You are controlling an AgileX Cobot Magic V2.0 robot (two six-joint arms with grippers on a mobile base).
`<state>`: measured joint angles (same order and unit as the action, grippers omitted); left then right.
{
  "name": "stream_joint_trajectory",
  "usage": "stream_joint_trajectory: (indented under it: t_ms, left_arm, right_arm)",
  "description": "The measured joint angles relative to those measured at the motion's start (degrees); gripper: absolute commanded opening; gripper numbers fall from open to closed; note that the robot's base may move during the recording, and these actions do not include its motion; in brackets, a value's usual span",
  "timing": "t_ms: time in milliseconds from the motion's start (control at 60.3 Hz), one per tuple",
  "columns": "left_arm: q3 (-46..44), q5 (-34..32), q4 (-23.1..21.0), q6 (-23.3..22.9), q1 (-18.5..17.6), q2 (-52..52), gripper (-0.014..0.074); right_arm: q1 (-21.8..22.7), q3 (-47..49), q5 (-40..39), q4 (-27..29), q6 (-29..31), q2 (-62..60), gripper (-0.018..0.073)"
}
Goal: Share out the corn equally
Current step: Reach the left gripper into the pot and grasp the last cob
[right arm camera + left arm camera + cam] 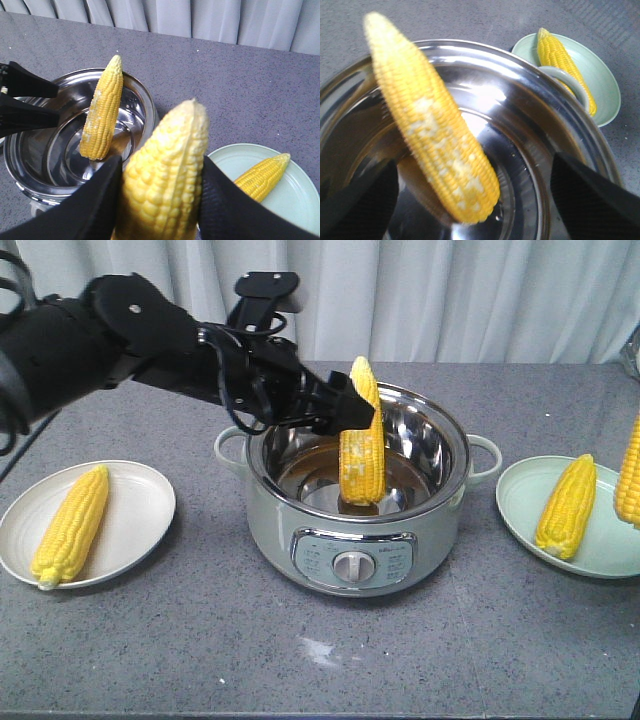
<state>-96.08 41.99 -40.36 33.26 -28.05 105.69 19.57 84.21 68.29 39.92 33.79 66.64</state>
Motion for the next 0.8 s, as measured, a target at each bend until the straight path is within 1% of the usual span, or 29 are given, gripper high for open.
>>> stream_joint_trajectory:
  t_ms: [83, 166, 249, 265, 365, 580, 795]
  left_arm:
    - [-2.6, 0.5, 0.0, -0.8, -0.4, 2.1, 0.0587]
    - [-4.9, 0.7, 0.7, -3.3, -0.4, 4.2, 0.0587]
    - [-6.7, 0.6, 3.0, -6.7, -0.4, 5.8, 0.0587]
    - [-7.2, 0.6, 4.4, -8.3, -0.4, 6.4, 0.0587]
    - [-7.7, 0.6, 6.3, -10.3, -0.4, 7.5, 0.0587]
    - [-7.8, 0.6, 6.6, -11.2, -0.4, 10.4, 0.0587]
    - [-8.4, -2.5, 5.6, -10.8, -0.4, 12.0, 0.0587]
  right_arm:
    - [0.0, 0.0, 0.2, 0.0, 0.0, 0.0, 0.0123]
    - [0.0, 0.0, 0.5, 0.0, 0.0, 0.0, 0.0123]
    - [0.0, 0.0, 0.5, 0.0, 0.0, 0.0, 0.0123]
    - [0.0, 0.0, 0.5, 0.0, 0.0, 0.0, 0.0123]
    - [0.0, 0.0, 0.6, 0.0, 0.0, 0.0, 0.0123]
    - [0.0, 0.0, 0.6, 0.0, 0.0, 0.0, 0.0123]
    - [0.0, 0.0, 0.7, 0.0, 0.0, 0.0, 0.0123]
